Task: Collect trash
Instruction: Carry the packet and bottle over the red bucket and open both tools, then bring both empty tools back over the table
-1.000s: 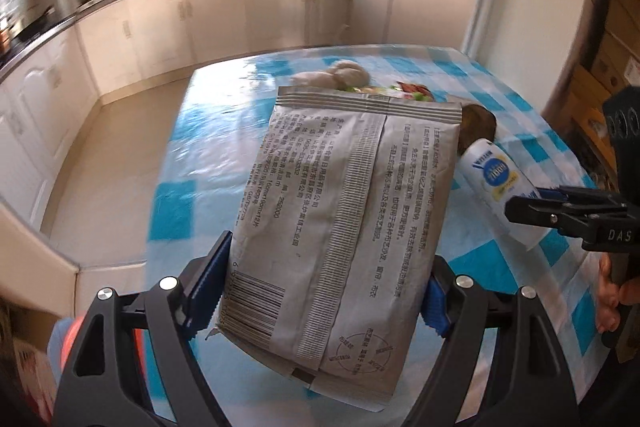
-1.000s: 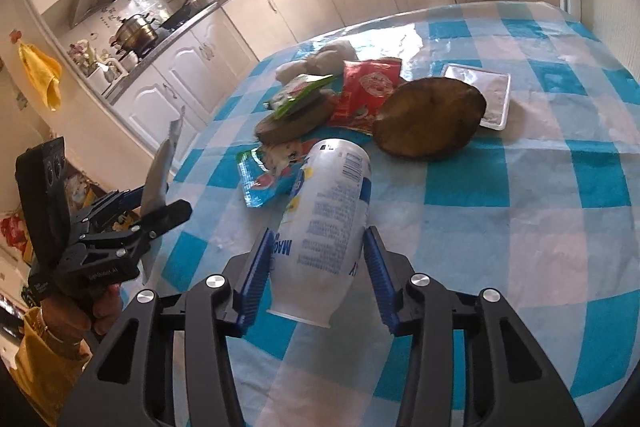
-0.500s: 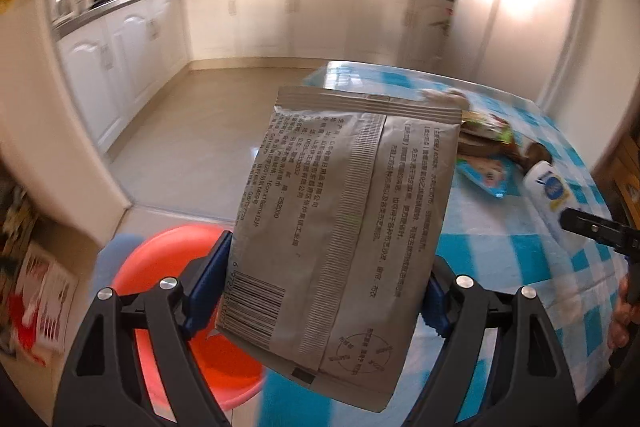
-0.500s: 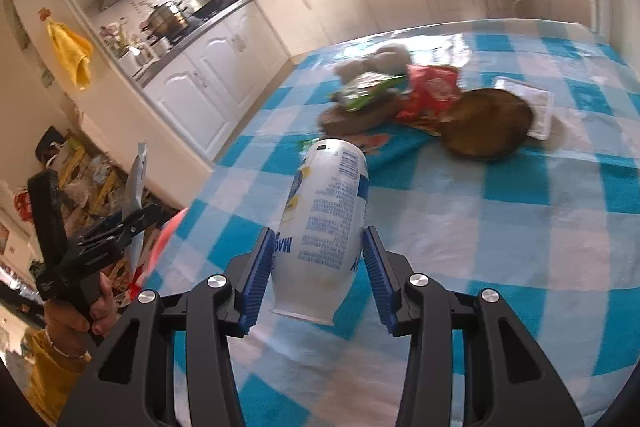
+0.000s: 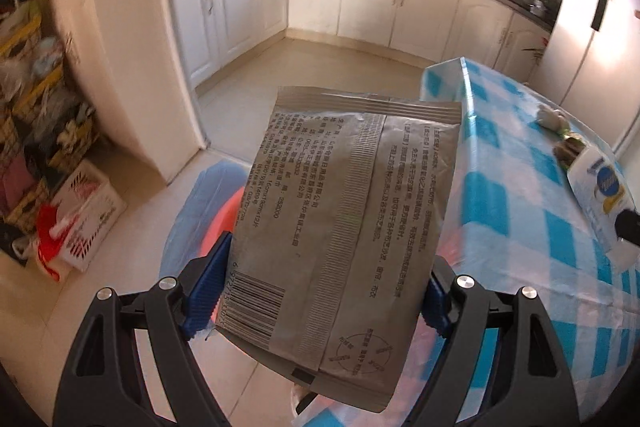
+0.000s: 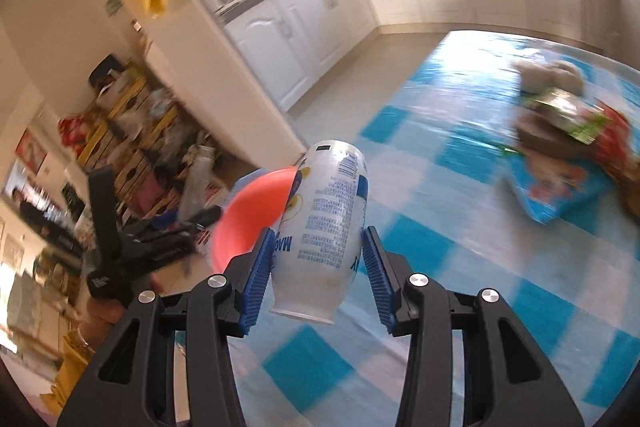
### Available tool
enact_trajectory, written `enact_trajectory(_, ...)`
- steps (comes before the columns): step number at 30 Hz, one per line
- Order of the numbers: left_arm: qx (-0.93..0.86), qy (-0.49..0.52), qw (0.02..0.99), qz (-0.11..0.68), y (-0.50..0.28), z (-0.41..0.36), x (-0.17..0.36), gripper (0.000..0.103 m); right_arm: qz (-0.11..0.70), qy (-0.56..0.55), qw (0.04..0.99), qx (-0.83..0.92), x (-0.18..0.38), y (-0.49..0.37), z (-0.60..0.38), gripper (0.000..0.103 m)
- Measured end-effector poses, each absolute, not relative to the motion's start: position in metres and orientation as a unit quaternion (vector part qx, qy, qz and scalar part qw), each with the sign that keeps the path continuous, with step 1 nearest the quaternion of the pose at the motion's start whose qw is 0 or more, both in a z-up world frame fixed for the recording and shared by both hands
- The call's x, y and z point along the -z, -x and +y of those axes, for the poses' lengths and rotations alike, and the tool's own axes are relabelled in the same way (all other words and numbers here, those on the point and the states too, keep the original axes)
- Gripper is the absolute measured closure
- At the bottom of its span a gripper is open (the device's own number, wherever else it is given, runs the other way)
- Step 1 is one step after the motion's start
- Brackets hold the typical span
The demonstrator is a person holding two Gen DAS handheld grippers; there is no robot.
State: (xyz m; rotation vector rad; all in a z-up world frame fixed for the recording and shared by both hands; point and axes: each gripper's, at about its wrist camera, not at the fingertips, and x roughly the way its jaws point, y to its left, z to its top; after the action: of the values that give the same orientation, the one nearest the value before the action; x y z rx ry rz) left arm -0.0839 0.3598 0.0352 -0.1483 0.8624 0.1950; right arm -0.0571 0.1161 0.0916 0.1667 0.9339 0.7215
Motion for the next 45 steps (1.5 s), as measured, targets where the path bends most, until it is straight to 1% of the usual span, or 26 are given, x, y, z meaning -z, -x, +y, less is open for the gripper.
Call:
enact_trajectory(10, -0.113, 0.098, 0.880, 0.451, 0.076, 0.383, 0.004, 0.022, 0.467, -0.028, 0.792, -0.392, -0.077, 0.030, 0.211, 0.056)
enact_trajectory(15, -0.120, 0.101, 0.871, 0.466, 0.067, 0.386, 0.021, 0.021, 0.482, -0.009, 0.782, -0.395, -0.062, 0.024, 0.236, 0.055)
enact_trajectory(18, -0.127, 0.088, 0.868, 0.473, 0.064, 0.385, 0.030, 0.018, 0.487, -0.001, 0.781, -0.392, -0.055, 0.021, 0.242, 0.055)
enact_trajectory(19, -0.129, 0.078, 0.868, 0.474, 0.062, 0.384, 0.032, 0.017, 0.489, -0.002, 0.781, -0.389, -0.053, 0.019, 0.242, 0.051)
enact_trajectory(20, -0.130, 0.072, 0.867, 0.475, 0.061, 0.383, 0.034, 0.016, 0.489, -0.003, 0.782, -0.386, -0.052, 0.018, 0.242, 0.044)
enact_trajectory(22, -0.133, 0.071, 0.867, 0.475, 0.058, 0.383, 0.037, 0.013, 0.488, -0.005, 0.785, -0.382, -0.052, 0.017, 0.241, 0.037)
enact_trajectory(24, -0.136, 0.068, 0.865, 0.477, 0.057, 0.383, 0.039, 0.012, 0.482, -0.008, 0.791, -0.377, -0.054, 0.017, 0.236, 0.034)
enact_trajectory(26, -0.143, 0.069, 0.863, 0.479, 0.055, 0.385, 0.040, 0.011, 0.477, -0.017, 0.796, -0.372, -0.056, 0.016, 0.231, 0.024)
enact_trajectory(30, -0.152, 0.071, 0.863, 0.478, 0.058, 0.388, 0.039, 0.011, 0.470, -0.035, 0.802, -0.367, -0.063, 0.020, 0.216, 0.022)
enact_trajectory(32, -0.158, 0.075, 0.863, 0.473, 0.063, 0.389, 0.035, 0.011, 0.463, -0.038, 0.808, -0.363, -0.068, 0.023, 0.207, 0.015)
enact_trajectory(45, -0.159, 0.051, 0.886, 0.432, 0.076, 0.367, -0.006, 0.011, 0.443, -0.064, 0.835, -0.320, -0.075, 0.040, 0.146, 0.014)
